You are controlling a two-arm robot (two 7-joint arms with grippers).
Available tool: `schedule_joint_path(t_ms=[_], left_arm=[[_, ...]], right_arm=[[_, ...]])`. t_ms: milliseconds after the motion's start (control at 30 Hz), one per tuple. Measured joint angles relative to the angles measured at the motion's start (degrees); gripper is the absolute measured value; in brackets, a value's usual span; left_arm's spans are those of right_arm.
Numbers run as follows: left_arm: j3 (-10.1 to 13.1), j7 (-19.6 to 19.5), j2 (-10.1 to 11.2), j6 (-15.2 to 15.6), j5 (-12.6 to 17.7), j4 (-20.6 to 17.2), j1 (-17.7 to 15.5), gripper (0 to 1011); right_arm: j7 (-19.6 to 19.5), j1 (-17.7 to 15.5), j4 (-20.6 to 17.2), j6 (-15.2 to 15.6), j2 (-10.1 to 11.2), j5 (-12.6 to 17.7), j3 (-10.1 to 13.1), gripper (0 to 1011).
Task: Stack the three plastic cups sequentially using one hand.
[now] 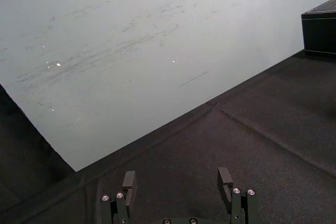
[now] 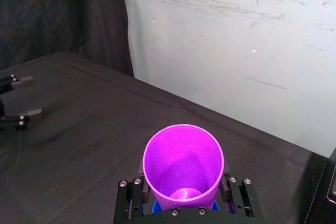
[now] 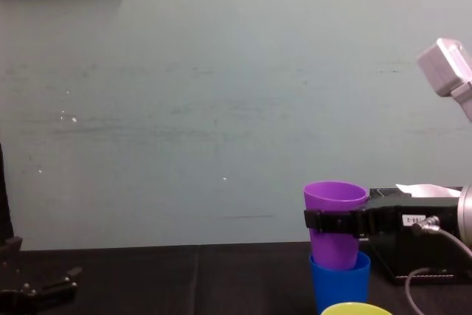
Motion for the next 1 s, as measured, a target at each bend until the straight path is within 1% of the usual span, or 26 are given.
schedule_joint_path(t_ms=[167, 433, 667, 1000], left_arm=[[0.0, 0.0, 0.0, 0.0, 0.0, 0.0, 0.0, 1012], [0.0, 0.0, 0.0, 0.0, 0.0, 0.0, 0.0, 1011], [0.0, 0.0, 0.0, 0.0, 0.0, 0.0, 0.0, 1011], [0.0, 0.0, 0.0, 0.0, 0.0, 0.0, 0.0, 1011]], right_arm=[[0.3, 0.6, 1.8, -0.6, -0.7, -1.0, -0.2, 741], [0.7, 0.8, 3.1, -0.8, -1.2, -1.6, 0.2, 741], [1.0, 0.0, 3.1, -0.1, -1.2, -1.6, 0.5, 741], [1.5, -1.2, 2.6, 0.2, -0.7, -1.5, 1.1, 741]])
